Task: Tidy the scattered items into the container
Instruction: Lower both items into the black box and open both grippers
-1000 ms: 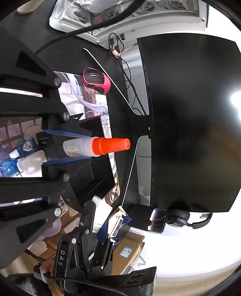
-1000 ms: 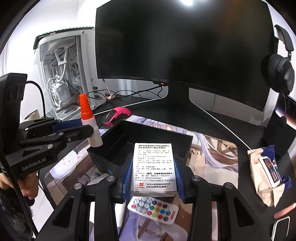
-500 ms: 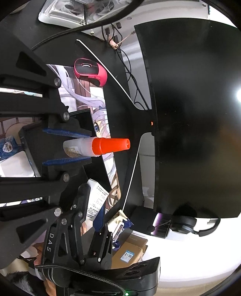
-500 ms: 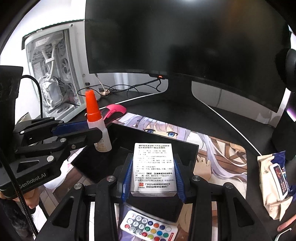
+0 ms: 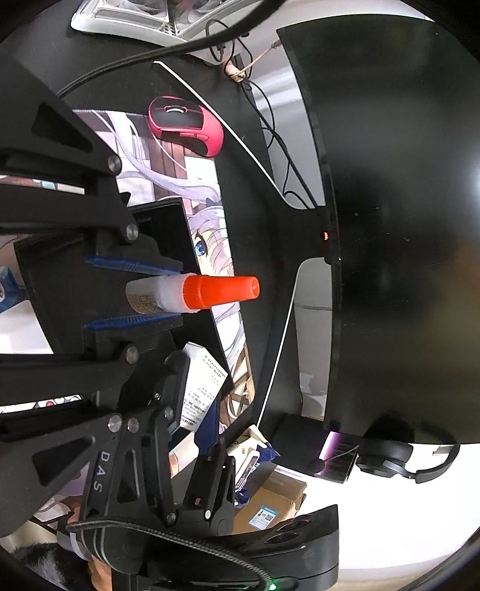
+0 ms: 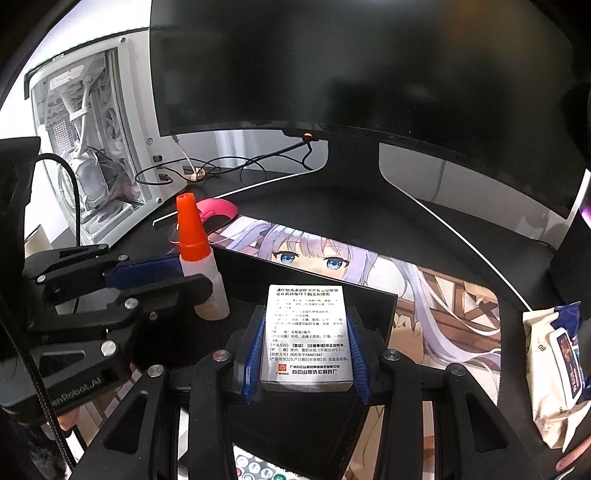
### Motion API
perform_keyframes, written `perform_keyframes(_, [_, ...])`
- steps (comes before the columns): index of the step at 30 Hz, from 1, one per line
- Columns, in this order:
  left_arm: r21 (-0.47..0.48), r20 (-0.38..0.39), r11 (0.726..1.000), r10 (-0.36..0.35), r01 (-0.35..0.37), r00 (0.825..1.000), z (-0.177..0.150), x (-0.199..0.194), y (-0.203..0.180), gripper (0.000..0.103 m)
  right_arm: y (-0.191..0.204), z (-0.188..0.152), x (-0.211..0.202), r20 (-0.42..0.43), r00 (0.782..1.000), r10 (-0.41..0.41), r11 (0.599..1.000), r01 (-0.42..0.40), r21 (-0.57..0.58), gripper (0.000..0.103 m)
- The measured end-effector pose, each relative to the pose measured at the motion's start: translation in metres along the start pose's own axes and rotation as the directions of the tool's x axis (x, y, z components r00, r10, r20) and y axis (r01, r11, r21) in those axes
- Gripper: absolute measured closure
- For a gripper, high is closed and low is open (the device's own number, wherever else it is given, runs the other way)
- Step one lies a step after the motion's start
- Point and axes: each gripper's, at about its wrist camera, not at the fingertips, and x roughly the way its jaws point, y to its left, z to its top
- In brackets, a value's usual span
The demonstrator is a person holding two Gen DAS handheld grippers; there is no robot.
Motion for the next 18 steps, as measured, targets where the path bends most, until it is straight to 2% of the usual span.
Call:
perform_keyframes(5, [0.009,-0.017,1.0,0.001,-0.001,1.0,-0.003,0.003,-0.002,0.084,0.002,-0.003,0.006,-0.013,1.0,-0.001,1.0,0.001,-0.005,0.063])
perform_keyframes(7, [0.012,-0.01,1.0,0.004,-0.004,1.0,-0.003,0.001,-0.003,0.082,0.002,-0.003,0.005,-0.018,1.0,0.008,1.0,-0.008,-0.007,0.059])
perform_keyframes(8, [0.008,-0.002,1.0,0.003,-0.003,1.0,-0.003,-0.002,-0.003,0.075,0.002,-0.004,0.004,-0.018,1.0,0.011,1.0,-0.011,-0.008,0.053])
perform_keyframes(9, [-0.001,0.005,1.0,0.011,-0.011,1.0,-0.002,-0.006,-0.002,0.059,0.002,-0.004,0.002,-0.015,1.0,0.004,1.0,-0.004,-0.008,0.045])
perform_keyframes(10, [-0.013,0.017,1.0,0.02,-0.02,1.0,-0.002,-0.009,-0.001,0.049,0.001,-0.005,-0.001,-0.009,1.0,-0.01,1.0,0.01,-0.007,0.044])
perform_keyframes(12, [-0.049,0.037,0.998,0.045,-0.043,0.998,0.0,-0.018,0.004,0.016,-0.002,-0.006,-0.006,-0.004,1.0,-0.004,1.0,0.004,-0.002,0.041])
perform_keyframes(14, [-0.075,0.041,0.996,0.06,-0.057,0.997,0.0,-0.023,0.01,0.002,-0.003,-0.007,-0.012,0.008,1.0,-0.003,1.0,0.003,-0.001,0.03])
perform_keyframes(15, [-0.082,0.046,0.995,0.055,-0.051,0.997,0.0,-0.025,0.011,0.0,-0.003,-0.007,-0.014,0.011,1.0,-0.013,1.0,0.013,-0.004,0.013])
perform_keyframes(16, [-0.089,0.05,0.995,0.049,-0.045,0.998,0.0,-0.028,0.013,0.0,-0.003,-0.007,-0.016,0.01,1.0,-0.029,1.0,0.03,-0.009,0.0])
perform_keyframes(18, [-0.096,0.043,0.994,0.053,-0.048,0.998,-0.002,-0.031,0.015,0.0,0.0,-0.01,-0.021,0.025,0.999,-0.046,0.998,0.047,-0.029,0.0])
